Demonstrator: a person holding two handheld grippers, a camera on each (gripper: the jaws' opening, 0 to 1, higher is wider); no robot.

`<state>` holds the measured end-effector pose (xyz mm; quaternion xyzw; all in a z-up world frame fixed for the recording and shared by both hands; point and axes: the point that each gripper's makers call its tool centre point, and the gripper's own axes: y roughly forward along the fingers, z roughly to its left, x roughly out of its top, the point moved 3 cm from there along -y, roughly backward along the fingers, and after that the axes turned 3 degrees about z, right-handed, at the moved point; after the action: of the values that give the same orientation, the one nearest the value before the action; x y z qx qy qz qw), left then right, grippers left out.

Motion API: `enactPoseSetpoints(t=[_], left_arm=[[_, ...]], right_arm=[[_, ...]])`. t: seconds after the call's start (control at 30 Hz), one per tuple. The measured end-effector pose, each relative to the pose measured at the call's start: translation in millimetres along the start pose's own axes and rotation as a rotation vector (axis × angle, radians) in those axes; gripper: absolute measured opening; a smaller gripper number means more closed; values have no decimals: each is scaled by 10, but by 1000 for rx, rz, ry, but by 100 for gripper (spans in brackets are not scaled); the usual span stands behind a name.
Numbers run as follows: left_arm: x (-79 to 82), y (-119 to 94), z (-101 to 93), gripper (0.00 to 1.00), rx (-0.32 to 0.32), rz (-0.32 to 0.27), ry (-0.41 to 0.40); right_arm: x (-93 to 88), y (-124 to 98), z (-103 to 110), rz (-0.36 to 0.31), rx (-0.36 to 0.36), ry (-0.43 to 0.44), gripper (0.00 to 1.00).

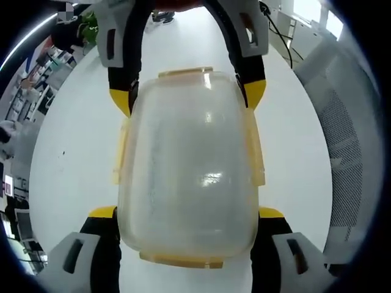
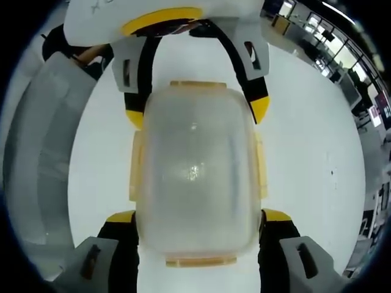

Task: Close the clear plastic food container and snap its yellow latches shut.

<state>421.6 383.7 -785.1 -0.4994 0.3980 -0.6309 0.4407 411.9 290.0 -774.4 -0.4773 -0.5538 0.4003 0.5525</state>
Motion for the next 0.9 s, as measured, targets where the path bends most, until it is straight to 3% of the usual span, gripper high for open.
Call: enactPoseSetpoints(t=[0.2,0.33,0.5,0.9], left_arm=[[-1,0,-4,90,8,1,3],[-23,27,-52,99,26,-4,24],[-36,11,-73,99,38,-16,6],[-39,-151,11,99,79,-72,-78]], right_arm=[[-2,-19,0,-4,-10,-6,82],[2,-48,-17,-25,-38,14,95],[10,-88,-30,-26,-58,5,95],[52,-163,-11,-104,-95,81,95]])
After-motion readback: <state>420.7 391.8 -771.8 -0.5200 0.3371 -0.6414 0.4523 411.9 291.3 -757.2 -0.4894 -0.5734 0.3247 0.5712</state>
